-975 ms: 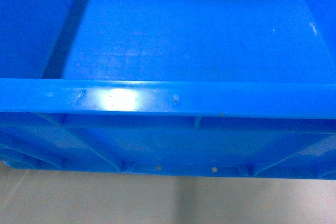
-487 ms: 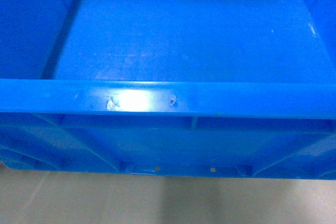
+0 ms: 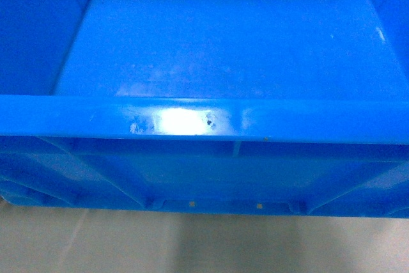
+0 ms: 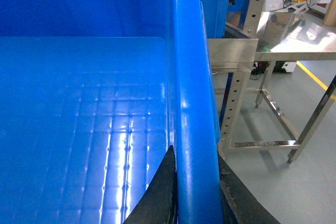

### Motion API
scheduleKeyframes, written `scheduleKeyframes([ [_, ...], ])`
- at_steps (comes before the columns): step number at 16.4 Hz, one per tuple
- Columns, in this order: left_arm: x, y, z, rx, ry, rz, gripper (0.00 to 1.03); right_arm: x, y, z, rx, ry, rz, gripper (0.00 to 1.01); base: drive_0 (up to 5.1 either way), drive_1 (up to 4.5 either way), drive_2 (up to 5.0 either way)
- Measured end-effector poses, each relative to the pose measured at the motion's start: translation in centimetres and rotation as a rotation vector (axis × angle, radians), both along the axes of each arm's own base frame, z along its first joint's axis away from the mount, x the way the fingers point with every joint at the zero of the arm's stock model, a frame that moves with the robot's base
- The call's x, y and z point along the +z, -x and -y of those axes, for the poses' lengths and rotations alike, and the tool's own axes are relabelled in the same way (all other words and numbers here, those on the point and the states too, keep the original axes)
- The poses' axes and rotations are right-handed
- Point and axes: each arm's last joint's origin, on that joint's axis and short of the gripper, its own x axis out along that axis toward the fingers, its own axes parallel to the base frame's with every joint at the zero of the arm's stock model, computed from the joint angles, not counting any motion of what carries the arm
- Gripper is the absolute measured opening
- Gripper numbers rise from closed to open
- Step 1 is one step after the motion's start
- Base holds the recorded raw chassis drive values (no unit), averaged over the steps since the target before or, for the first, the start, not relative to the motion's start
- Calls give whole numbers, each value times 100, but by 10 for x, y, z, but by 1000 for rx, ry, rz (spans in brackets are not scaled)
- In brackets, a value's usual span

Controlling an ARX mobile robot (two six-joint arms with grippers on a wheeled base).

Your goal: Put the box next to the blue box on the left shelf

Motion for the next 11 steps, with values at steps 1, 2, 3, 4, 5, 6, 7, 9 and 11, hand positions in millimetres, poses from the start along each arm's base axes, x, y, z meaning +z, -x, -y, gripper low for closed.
scheduleKeyframes([
  [1,0,0,0,-1,0,0,11,0,0,0,0,1,-2,9,-503,238,238],
  [2,0,0,0,-1,0,-1,11,0,0,0,-2,2,-3,9,-503,238,238],
  [3,0,0,0,-1,0,-1,11,0,0,0,-1,1,-1,9,-503,238,238],
  [4,0,0,0,0,0,0,11,0,0,0,-1,1,0,9,-503,238,238],
  [5,0,0,0,-1,-1,-1,11,0,0,0,-1,1,-3,9,-503,238,238],
  [6,0,0,0,0,0,0,11,0,0,0,-1,0,0,9,-503,238,238],
  [7,0,0,0,-2,0,1,11,0,0,0,0,0,0,9,-503,238,238],
  [9,0,0,0,0,0,0,11,0,0,0,-1,1,-1,9,-503,238,238],
  [11,0,0,0,-1,-1,-1,11,0,0,0,-1,2,-3,9,-503,238,238],
])
